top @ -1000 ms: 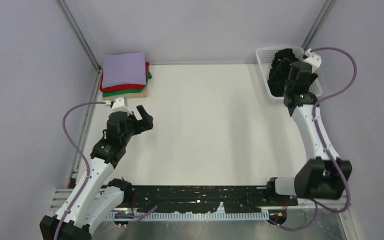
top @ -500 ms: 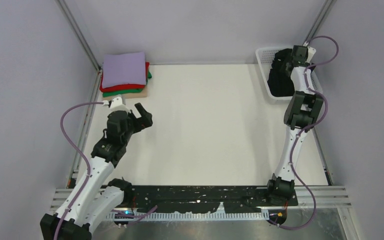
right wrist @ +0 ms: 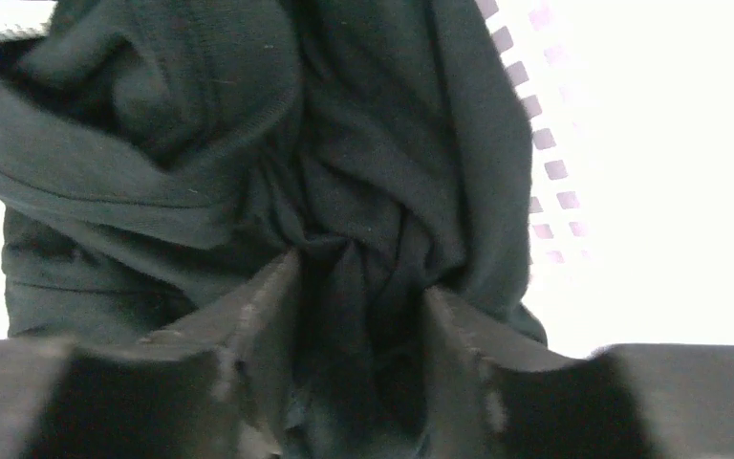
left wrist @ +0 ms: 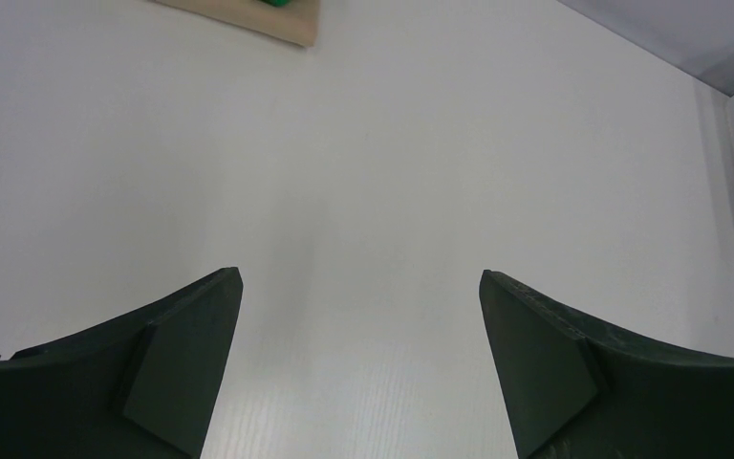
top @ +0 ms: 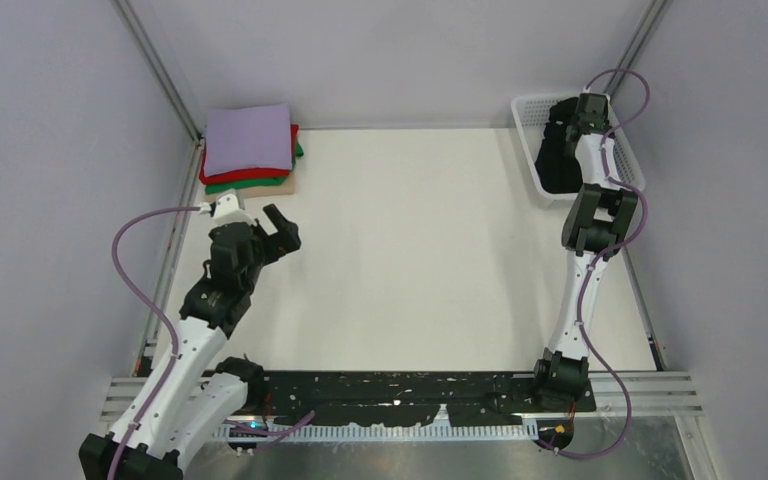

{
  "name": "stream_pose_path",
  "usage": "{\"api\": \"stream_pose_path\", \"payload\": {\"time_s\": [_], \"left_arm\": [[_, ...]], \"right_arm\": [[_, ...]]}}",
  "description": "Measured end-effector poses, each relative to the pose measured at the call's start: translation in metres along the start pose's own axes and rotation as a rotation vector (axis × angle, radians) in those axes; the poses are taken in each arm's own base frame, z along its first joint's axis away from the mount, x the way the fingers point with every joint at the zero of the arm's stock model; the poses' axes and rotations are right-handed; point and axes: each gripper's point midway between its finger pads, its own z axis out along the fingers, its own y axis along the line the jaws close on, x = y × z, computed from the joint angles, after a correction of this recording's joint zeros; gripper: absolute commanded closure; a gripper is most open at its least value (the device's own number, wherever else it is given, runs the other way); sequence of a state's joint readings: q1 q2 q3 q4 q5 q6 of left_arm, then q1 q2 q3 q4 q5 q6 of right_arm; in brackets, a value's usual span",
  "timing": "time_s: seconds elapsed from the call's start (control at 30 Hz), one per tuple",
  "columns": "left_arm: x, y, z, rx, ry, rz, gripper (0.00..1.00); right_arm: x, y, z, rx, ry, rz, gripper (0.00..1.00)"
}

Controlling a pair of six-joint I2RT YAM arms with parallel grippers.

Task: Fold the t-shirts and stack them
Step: Grab crumpled tshirt from bin with the right arm, then move the tshirt to the center of the board

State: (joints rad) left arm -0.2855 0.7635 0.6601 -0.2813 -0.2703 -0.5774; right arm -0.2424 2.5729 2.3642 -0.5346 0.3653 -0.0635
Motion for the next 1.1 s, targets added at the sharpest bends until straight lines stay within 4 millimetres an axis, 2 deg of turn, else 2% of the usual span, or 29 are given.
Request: {"api": "stream_pose_path", "payload": {"time_s": [0.03,0.1,0.27,0.4,0.5,0.6,0.7,0.83,0.9,0.97,1.0,1.03,1.1], "left_arm": [[0.0,0.0,0.0,-0.001,-0.002,0.0,0.0],[-0.001,0.001,-0.001,-0.003,-0.005,-0.001,0.0],[-0.006,0.001,-0.004,-0.005,-0.026,-0.009,0.0],[-0.009,0.0,-0.008,0.001,-0.038,-0.022,0.0],[-0.01,0.0,-0.01,0.005,-0.043,-0.029,0.0],[-0.011,0.001,-0.015,0.008,-0.047,-0.031,0.0],[-0.015,0.001,-0.022,0.018,-0.063,-0.036,0.0],[-0.018,0.0,-0.031,0.038,-0.077,-0.041,0.0],[-0.018,0.0,-0.034,0.048,-0.083,-0.044,0.0],[-0.016,0.002,-0.037,0.054,-0.087,-0.045,0.0],[-0.014,0.003,-0.038,0.055,-0.088,-0.046,0.0],[-0.012,0.004,-0.039,0.056,-0.088,-0.046,0.0],[-0.009,0.007,-0.042,0.056,-0.088,-0.046,0.0]], "right_arm": [[0.0,0.0,0.001,-0.006,0.001,-0.022,0.76],[0.001,0.001,0.001,-0.017,0.002,-0.058,0.92],[0.001,0.001,0.001,-0.02,-0.002,-0.102,0.95],[-0.002,0.001,-0.006,-0.034,-0.009,-0.098,0.95],[-0.015,0.0,-0.028,-0.072,-0.029,-0.068,0.95],[-0.043,-0.004,-0.071,-0.11,-0.091,-0.025,0.95],[-0.089,-0.014,-0.139,-0.16,-0.22,0.034,0.95],[-0.159,-0.02,-0.273,-0.281,-0.485,0.096,0.95],[-0.182,-0.016,-0.34,-0.362,-0.614,0.106,0.95],[-0.197,-0.004,-0.416,-0.477,-0.749,0.098,0.95],[-0.2,0.002,-0.446,-0.53,-0.797,0.089,0.95],[-0.2,0.014,-0.482,-0.607,-0.851,0.074,0.95],[-0.192,0.034,-0.537,-0.749,-0.919,0.043,0.95]]}}
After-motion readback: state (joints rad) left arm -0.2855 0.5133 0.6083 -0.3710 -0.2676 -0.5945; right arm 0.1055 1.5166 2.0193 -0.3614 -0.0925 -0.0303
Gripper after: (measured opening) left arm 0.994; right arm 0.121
